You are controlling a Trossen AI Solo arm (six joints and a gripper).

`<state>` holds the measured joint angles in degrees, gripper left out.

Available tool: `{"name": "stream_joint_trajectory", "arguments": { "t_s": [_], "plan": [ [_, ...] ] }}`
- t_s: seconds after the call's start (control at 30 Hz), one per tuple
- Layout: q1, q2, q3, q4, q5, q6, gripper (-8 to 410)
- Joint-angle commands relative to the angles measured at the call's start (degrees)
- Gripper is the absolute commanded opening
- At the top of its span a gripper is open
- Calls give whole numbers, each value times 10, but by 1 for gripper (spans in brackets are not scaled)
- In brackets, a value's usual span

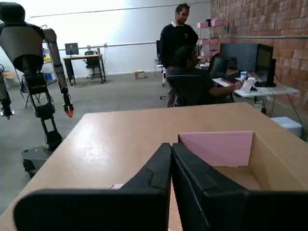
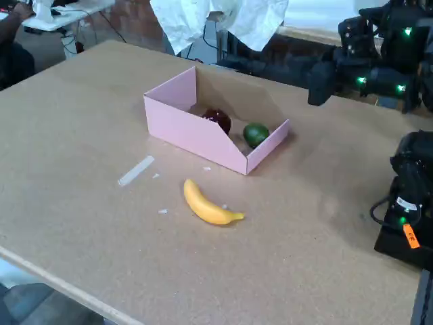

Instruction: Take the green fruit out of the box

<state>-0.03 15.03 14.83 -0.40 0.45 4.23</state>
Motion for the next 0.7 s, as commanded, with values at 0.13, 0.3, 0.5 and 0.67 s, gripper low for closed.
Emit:
{"name": "stream_joint_trajectory", "arguments": {
  "t_s": [0.13, 0.3, 0.5, 0.67],
  "plan": [
    [0, 0, 1, 3, 1, 16, 0],
    [0, 5, 13, 5, 23, 16, 0],
    [0, 30, 62, 2, 76, 1, 6],
    [0, 69, 111, -4, 92, -3, 58]
  ]
}}
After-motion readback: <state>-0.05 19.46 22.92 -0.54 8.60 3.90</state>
